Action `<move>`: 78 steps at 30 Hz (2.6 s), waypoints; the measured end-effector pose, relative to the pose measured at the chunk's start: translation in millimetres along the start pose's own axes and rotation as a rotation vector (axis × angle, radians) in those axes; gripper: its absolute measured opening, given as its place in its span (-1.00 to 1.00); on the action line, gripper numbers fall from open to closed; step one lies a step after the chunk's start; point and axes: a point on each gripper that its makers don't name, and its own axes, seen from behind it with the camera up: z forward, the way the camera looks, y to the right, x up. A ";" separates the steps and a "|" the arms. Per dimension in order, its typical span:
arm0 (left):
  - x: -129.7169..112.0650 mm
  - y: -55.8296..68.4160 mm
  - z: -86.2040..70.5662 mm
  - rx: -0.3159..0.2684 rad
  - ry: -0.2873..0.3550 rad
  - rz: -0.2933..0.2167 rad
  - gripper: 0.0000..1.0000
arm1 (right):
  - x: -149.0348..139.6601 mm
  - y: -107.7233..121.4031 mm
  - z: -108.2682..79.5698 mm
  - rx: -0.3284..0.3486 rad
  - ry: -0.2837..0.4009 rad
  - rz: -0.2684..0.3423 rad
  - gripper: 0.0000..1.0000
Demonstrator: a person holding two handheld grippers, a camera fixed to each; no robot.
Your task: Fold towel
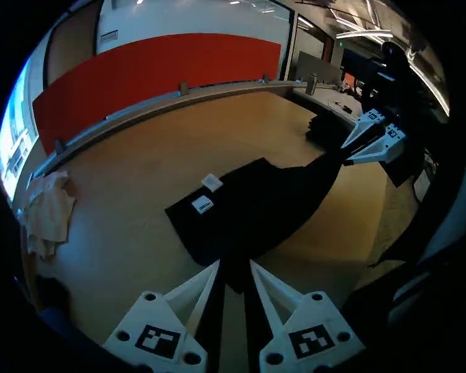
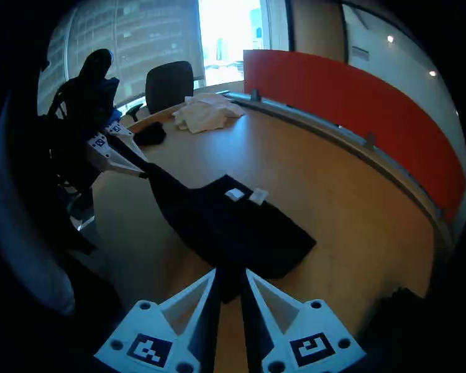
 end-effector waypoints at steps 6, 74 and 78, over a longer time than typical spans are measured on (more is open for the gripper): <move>-0.2 2.2 -2.2 -0.006 0.002 -0.003 -0.64 | -1.3 -3.6 -3.8 0.006 -0.004 0.001 -0.62; -3.0 -53.8 99.7 0.042 -0.036 -0.085 -0.64 | -26.0 71.3 89.6 -0.033 -0.093 0.086 -0.61; -3.9 -61.4 109.2 0.055 -0.038 -0.096 -0.64 | -27.9 76.4 97.3 -0.044 -0.098 0.094 -0.58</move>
